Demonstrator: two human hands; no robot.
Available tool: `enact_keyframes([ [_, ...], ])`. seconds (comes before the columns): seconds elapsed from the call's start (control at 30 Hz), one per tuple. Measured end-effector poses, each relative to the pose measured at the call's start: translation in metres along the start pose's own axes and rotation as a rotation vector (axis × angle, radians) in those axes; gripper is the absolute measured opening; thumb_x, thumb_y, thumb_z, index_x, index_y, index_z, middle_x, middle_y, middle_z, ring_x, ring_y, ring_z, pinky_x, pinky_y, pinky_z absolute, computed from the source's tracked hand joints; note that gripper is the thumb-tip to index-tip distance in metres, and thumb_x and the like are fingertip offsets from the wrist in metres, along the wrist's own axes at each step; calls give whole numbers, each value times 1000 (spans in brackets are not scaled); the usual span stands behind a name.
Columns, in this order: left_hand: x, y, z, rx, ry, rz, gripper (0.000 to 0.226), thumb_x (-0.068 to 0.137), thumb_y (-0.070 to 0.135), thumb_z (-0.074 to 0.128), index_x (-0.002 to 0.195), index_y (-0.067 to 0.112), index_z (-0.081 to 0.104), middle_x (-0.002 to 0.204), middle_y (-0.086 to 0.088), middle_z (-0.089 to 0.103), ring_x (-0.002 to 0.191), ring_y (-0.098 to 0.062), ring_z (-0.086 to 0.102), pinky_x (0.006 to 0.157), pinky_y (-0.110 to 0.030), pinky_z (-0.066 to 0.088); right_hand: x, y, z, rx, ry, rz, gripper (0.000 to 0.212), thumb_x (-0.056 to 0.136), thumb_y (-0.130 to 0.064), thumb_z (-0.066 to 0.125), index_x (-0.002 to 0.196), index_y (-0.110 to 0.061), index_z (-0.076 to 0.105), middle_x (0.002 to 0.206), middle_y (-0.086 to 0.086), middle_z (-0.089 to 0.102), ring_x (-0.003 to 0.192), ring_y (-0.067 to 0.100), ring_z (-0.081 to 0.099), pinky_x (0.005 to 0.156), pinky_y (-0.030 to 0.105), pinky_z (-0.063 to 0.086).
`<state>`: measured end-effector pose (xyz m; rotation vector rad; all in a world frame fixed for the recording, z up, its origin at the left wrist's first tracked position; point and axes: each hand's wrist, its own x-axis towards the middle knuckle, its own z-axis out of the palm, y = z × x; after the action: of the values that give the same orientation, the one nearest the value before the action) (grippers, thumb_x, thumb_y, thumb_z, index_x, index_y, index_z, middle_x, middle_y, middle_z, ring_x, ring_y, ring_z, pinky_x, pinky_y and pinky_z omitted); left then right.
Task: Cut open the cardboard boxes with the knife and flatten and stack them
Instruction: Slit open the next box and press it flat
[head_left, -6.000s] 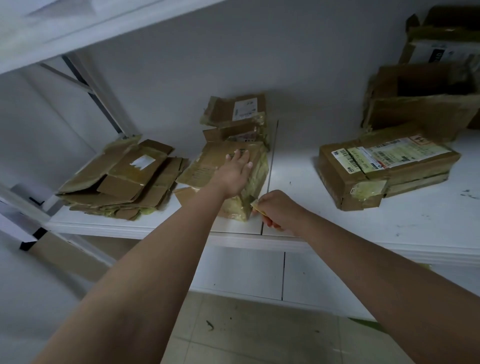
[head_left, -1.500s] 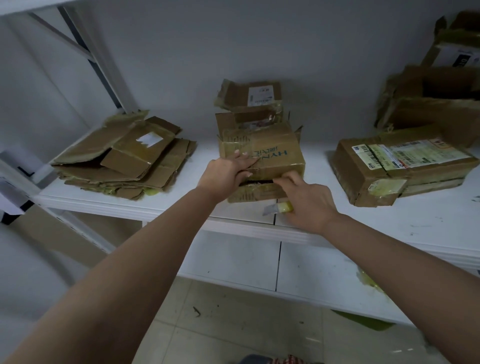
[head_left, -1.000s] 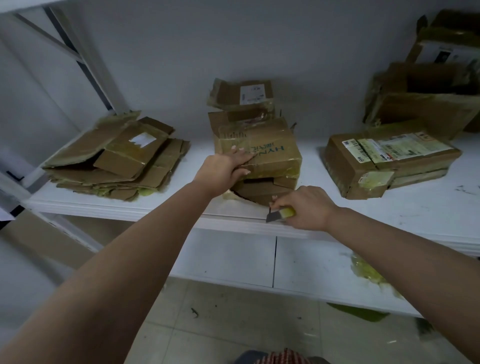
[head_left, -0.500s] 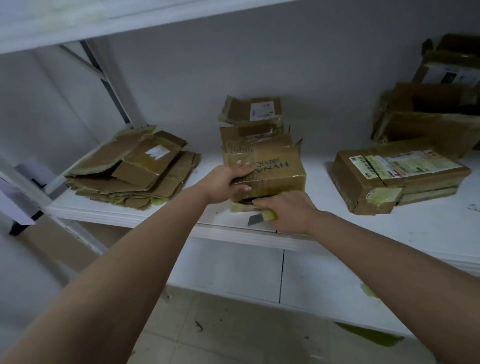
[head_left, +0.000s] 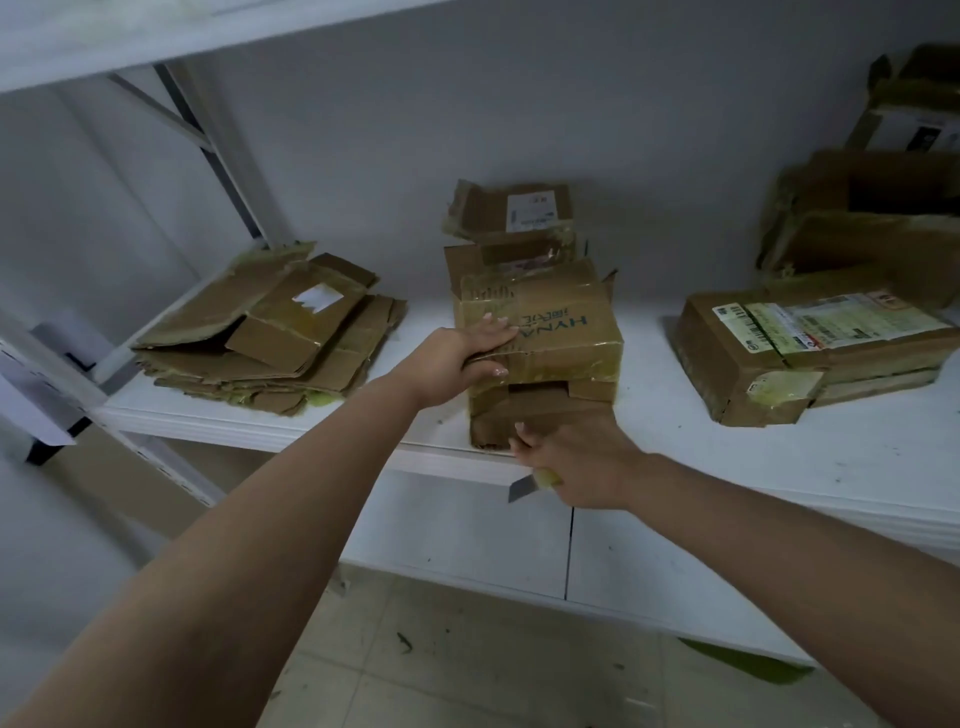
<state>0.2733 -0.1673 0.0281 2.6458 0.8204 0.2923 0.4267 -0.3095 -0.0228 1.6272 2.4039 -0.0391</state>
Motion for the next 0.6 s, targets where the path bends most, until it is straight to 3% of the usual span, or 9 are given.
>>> enact_keyframes([
  [0.07, -2, 1, -1, 16, -19, -11, 56, 94, 25, 60, 146, 18, 39, 153, -2, 33, 145, -13, 20, 114, -18, 8, -2, 8, -8, 76, 38, 44, 57, 94, -18, 37, 145, -42, 26, 154, -20, 23, 116, 16, 53, 79, 32, 49],
  [0.13, -4, 3, 2, 41, -1, -14, 56, 96, 25, 57, 147, 17, 37, 155, -3, 31, 146, -14, 18, 112, -16, 6, -6, 10, -19, 21, 91, 52, 47, 93, -23, 41, 137, -41, 38, 140, -14, 48, 105, 19, 58, 74, 30, 49],
  [0.2, -7, 5, 5, 52, 31, -12, 57, 96, 24, 57, 148, 16, 35, 155, -4, 30, 147, -15, 17, 113, -17, 7, -11, 7, -30, -14, 243, 98, 35, 94, -34, 44, 129, -33, 47, 123, -6, 61, 98, 22, 61, 70, 27, 48],
  [0.27, -11, 6, 8, 58, 44, -11, 65, 91, 24, 64, 148, 15, 34, 156, -5, 29, 147, -17, 16, 116, -22, 9, -17, 8, -30, 28, 468, 183, 35, 95, -39, 43, 127, -29, 52, 127, -8, 61, 96, 22, 65, 64, 26, 47],
  [0.37, -14, 8, 13, 109, 48, -13, 83, 80, 23, 77, 149, 15, 31, 157, -4, 26, 148, -19, 13, 120, -31, 12, -21, 24, -21, -16, 760, 231, 40, 74, -27, 73, 112, -17, 69, 121, -2, 66, 52, 21, 63, 42, 22, 42],
  [0.5, -15, 12, 25, 207, 107, -62, 92, 76, 28, 81, 150, 22, 27, 158, 3, 23, 148, -19, 9, 117, -34, 18, -32, 45, -8, -60, 694, 378, 59, 53, -20, 85, 109, -14, 68, 118, 6, 66, 42, 23, 55, 44, 18, 28],
  [0.6, -12, 14, 32, 300, 132, -75, 91, 78, 23, 79, 150, 23, 24, 158, 2, 23, 147, -21, 11, 116, -36, 23, -33, 51, 0, 12, 597, 480, 70, 51, -27, 86, 113, -16, 57, 115, 10, 58, 35, 24, 48, 41, 17, 31],
])
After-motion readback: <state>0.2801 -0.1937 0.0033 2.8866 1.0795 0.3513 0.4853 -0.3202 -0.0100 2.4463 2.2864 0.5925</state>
